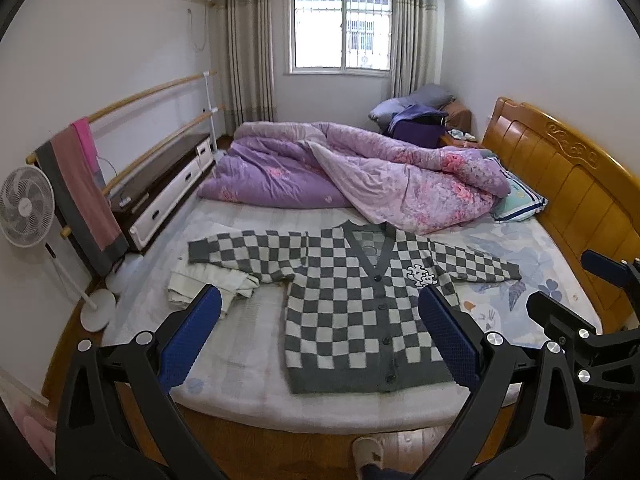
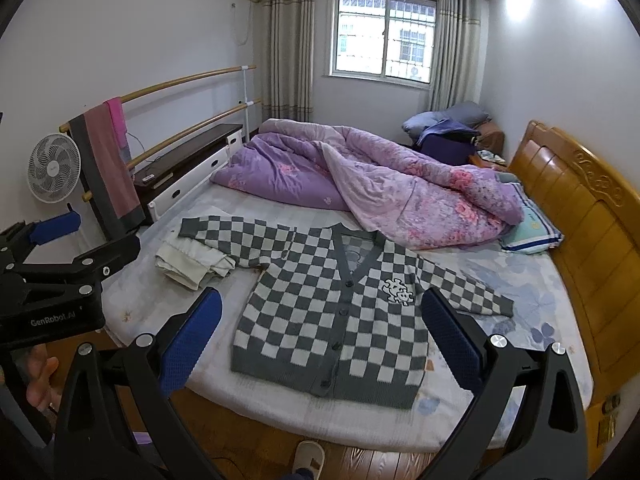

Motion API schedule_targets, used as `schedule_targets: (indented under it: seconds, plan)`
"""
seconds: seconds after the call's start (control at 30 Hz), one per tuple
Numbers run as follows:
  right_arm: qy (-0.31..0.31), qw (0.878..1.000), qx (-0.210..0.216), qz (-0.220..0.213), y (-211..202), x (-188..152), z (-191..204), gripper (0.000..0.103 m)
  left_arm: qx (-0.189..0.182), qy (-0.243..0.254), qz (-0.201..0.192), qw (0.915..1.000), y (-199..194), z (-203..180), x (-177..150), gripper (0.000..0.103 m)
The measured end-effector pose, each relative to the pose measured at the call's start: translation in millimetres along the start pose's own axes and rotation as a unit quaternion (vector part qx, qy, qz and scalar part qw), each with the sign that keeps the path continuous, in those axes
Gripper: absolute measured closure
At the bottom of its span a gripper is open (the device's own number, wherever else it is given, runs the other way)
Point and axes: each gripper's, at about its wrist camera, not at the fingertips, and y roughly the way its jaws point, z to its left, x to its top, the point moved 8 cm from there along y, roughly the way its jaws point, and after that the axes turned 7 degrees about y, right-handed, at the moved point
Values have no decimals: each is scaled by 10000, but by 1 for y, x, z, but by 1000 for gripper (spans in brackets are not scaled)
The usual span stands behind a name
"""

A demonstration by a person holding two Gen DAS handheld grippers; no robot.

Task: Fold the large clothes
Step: 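Grasp the cardigan sleeve cuff with the left gripper while the right gripper grasps the front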

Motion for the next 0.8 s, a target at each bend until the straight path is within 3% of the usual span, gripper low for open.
schedule_targets:
  seconds: [0.2,0.43,0.7,0.8]
  plan:
    - [-121,9994,308,106,56,31,-28,7,133,-326,374,9987,65,-4,24,5]
    - [-94,9978,521,402,114,43,-32,7,97,-670,797,9945,127,8,30,5]
    - [133,9971,441,612,186,58,-18,7,-40,-1101,1054,9883,196,60,28,5]
    - [238,9980,132,574,218,65,-8,7,-77,-1366,1101,9845,230,99,26,5]
